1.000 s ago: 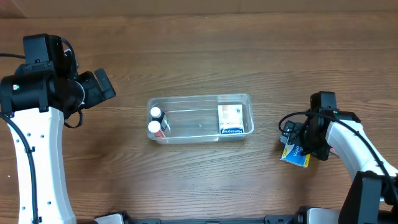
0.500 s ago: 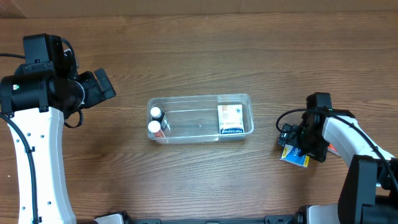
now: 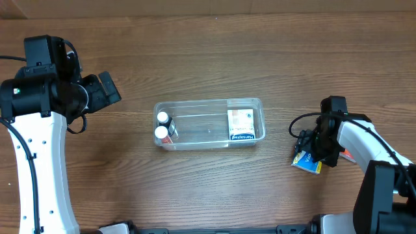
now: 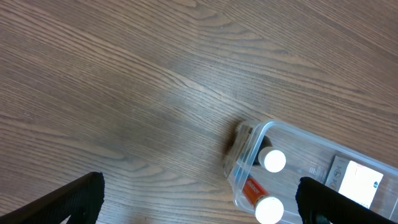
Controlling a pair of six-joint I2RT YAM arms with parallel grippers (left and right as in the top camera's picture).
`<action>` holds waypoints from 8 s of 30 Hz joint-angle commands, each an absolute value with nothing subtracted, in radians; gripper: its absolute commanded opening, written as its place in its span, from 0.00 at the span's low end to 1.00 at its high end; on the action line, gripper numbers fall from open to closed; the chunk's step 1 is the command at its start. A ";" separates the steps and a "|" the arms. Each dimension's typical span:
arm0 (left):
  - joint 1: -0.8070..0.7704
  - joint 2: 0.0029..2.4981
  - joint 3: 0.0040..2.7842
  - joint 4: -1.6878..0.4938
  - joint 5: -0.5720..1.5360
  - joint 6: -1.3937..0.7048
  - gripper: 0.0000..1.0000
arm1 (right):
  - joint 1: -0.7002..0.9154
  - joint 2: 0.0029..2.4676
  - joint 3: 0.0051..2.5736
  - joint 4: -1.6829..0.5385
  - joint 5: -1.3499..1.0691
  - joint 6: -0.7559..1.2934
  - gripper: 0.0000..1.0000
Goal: Pack container
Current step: 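Grasp the blue-yellow VapoDrops box with the right gripper, then place the VapoDrops box in the container's middle and release, then grasp the red box with the right gripper, then place the red box in the container's right end and release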
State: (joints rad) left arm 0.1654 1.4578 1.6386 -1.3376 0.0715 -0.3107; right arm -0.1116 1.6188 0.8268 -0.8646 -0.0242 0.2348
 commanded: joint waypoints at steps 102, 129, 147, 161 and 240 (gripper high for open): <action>0.170 1.453 1.639 -1.345 0.071 -0.291 1.00 | -0.285 1.517 1.501 -1.390 0.239 0.414 1.00; 0.170 1.453 1.639 -1.342 0.072 -0.290 1.00 | -0.428 1.568 0.949 -0.831 0.158 0.100 1.00; 0.170 1.453 1.639 -1.342 0.072 -0.291 1.00 | -0.428 1.703 0.949 -0.790 0.148 0.100 1.00; 0.170 1.453 1.639 -1.342 0.072 -0.291 1.00 | -0.428 1.748 0.949 -0.752 0.042 0.101 0.84; 0.170 1.453 1.639 -1.354 0.072 -0.291 1.00 | 0.537 1.792 1.422 -1.103 0.001 0.467 0.92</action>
State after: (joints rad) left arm 0.1654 1.4578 1.6382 -1.3540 0.0715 -0.3107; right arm 0.5381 1.8114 1.3590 -1.0958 -0.0101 0.4667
